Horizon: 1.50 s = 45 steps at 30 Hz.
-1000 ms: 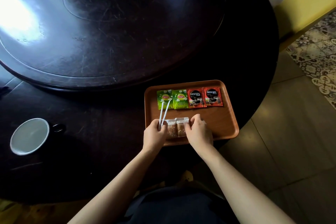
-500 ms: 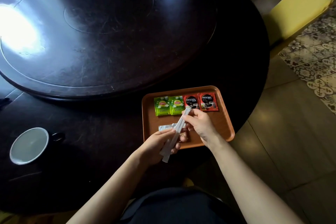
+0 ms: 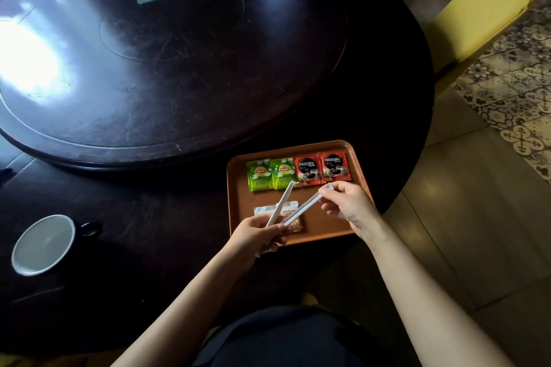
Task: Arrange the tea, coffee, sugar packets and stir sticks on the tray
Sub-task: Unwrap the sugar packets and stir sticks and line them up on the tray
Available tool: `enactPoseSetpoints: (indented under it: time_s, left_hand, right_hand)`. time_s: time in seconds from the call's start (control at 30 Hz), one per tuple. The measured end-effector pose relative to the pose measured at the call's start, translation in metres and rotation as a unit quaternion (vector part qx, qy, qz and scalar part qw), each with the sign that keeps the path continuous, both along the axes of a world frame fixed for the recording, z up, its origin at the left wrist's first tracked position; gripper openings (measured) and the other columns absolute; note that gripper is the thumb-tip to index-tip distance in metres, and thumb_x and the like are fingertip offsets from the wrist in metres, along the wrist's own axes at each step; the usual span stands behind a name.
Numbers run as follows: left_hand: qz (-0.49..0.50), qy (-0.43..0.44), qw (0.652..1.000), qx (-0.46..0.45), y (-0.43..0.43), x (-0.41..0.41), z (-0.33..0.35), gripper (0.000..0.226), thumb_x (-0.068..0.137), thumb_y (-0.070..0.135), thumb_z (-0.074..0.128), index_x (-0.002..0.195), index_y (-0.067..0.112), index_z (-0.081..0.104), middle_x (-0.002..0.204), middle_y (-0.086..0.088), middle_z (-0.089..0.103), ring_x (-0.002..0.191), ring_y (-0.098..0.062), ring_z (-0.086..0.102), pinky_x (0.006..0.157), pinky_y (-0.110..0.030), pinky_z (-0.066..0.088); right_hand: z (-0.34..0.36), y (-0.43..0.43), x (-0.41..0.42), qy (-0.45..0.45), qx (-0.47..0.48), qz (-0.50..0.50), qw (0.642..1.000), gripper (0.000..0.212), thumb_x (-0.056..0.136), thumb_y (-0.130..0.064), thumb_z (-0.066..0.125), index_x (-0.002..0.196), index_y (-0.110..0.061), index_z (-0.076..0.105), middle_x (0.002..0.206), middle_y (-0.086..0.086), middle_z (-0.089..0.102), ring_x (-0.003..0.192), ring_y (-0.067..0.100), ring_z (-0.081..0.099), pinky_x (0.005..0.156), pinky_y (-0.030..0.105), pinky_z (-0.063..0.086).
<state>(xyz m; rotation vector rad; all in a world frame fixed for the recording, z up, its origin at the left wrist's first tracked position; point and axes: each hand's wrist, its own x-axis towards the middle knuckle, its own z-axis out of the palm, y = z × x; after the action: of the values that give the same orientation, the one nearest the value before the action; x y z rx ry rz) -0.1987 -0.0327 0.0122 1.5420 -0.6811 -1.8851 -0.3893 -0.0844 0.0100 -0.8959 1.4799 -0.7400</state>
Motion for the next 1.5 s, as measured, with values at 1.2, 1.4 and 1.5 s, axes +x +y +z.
enactPoseSetpoints:
  time_s: [1.2,1.4,1.5]
  left_hand:
    - [0.107,-0.036,0.993,0.015,0.003,-0.011,-0.009,0.023,0.096,0.014,0.042,0.099,0.0,0.061,0.07,-0.007,0.057,0.05,-0.01,0.053,0.045,-0.017,0.043]
    - [0.114,-0.045,0.992,0.014,0.004,-0.016,-0.009,0.022,0.095,0.014,0.045,0.088,0.004,0.063,0.07,-0.008,0.059,0.049,-0.011,0.055,0.044,-0.017,0.044]
    - [0.118,-0.046,0.992,0.014,0.005,-0.017,-0.009,0.023,0.095,0.014,0.044,0.088,0.004,0.063,0.071,-0.008,0.059,0.049,-0.011,0.056,0.044,-0.017,0.044]
  right_hand:
    - [-0.063,-0.006,-0.058,0.451,-0.273,0.012,0.85,0.024,0.069,-0.007,0.075,0.087,-0.004,0.06,0.093,0.019,0.058,0.084,0.036,0.057,0.07,0.042,0.051]
    - [-0.068,0.0,-0.044,0.442,-0.324,0.159,0.821,0.016,0.068,-0.004,0.075,0.08,-0.008,0.065,0.083,0.01,0.061,0.08,0.028,0.058,0.07,0.03,0.044]
    - [-0.068,-0.001,-0.041,0.436,-0.312,0.15,0.831,0.012,0.071,-0.003,0.073,0.079,-0.007,0.065,0.084,0.011,0.062,0.082,0.028,0.056,0.071,0.031,0.045]
